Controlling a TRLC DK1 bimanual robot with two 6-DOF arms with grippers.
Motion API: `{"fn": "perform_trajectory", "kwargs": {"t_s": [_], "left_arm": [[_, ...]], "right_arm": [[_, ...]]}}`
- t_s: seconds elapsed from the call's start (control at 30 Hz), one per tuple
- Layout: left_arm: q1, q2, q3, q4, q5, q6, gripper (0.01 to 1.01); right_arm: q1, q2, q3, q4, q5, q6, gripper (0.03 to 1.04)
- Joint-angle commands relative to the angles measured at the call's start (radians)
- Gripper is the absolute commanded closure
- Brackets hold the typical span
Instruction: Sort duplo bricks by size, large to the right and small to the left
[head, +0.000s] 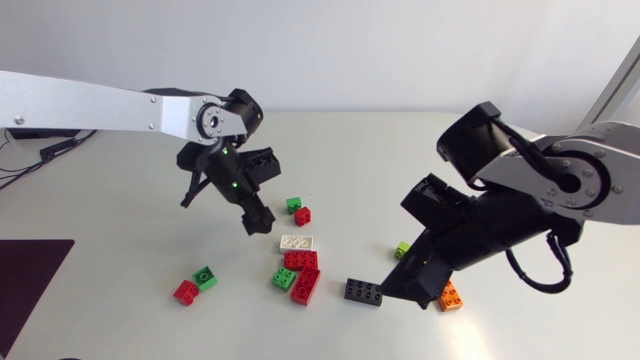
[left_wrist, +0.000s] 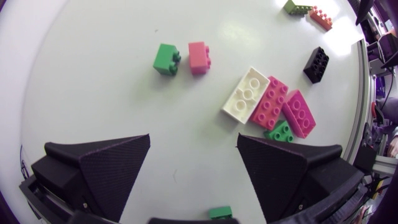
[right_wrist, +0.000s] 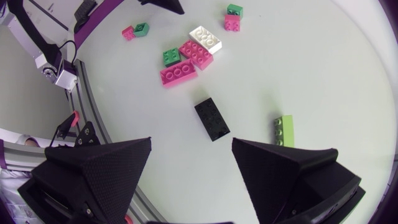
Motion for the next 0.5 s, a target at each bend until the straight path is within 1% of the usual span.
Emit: {"fn": "perform_trajectory", "kwargs": {"t_s": [0.0,0.23,0.37,0.47], "left_arm": [[0.009,0.056,0.077,-0.024,0.01,0.033,0.056],[-0.01,0.118,0.153,-0.03,0.014,0.034,0.056],[-0.028,0.132,0.154,-0.036,0.014,0.036,0.056],[-0.03,0.132,0.151,-0.054,0.017,0.034,0.056]], "right_arm": [[-0.016,0.048,-0.009,0.014,-0.002,-0.022,0.13],[-0.023,0.117,0.057,0.015,-0.006,-0.034,0.13],[-0.023,0.13,0.053,0.02,-0.006,-0.04,0.13],[-0.021,0.175,0.042,0.043,-0.008,-0.046,0.13]]}}
